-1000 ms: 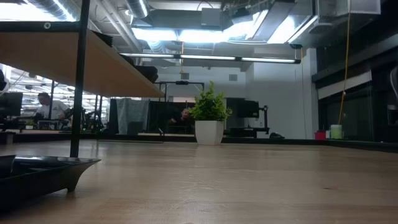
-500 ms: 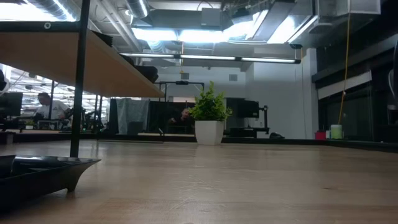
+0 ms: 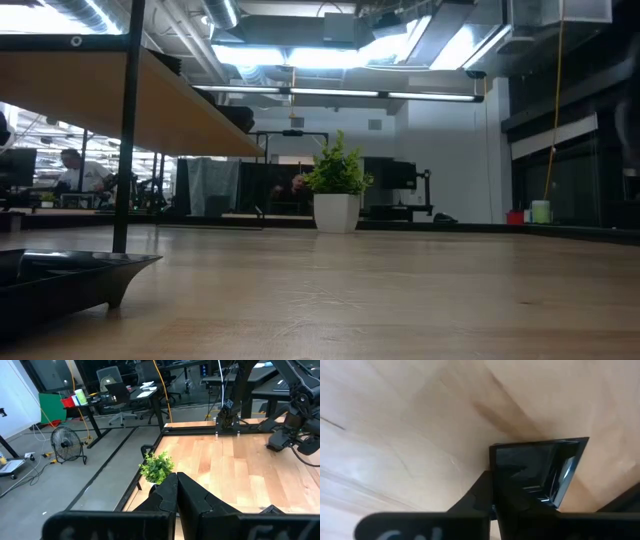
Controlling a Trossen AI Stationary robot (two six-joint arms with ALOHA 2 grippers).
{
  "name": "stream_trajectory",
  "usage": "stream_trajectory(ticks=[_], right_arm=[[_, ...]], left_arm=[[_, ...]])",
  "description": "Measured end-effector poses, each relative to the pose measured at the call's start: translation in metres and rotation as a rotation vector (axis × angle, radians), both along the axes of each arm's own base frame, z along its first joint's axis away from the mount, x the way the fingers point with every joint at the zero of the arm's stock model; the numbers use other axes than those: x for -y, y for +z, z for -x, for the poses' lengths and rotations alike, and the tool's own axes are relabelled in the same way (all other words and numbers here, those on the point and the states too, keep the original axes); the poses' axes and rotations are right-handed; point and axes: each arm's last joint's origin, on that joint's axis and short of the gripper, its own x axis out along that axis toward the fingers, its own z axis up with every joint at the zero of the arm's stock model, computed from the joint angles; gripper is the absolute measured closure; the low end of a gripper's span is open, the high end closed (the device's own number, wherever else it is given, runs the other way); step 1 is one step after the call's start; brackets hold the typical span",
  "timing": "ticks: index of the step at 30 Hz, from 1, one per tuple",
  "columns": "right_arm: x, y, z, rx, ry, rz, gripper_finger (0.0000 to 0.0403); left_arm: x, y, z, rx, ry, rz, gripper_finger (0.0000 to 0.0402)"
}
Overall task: Pick & Place Mini shaped plates
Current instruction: Stack the black square plate on top of the black square plate on the shelf
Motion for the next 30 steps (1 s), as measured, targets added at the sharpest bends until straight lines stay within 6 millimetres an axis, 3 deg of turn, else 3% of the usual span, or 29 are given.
stream_trajectory(ticks=[12, 30], right_arm=[[0.011, 0.027, -0.041, 0.241, 0.205, 0.081, 0.0397], [0.062, 0.059, -0.104, 0.439, 0.623, 0.215, 0.0397]], left_arm=[[0.0, 0.0, 0.0, 0.0, 0.0, 0.0, 0.0398], [0.0, 0.0, 0.0, 0.0, 0.0, 0.0, 0.0398]])
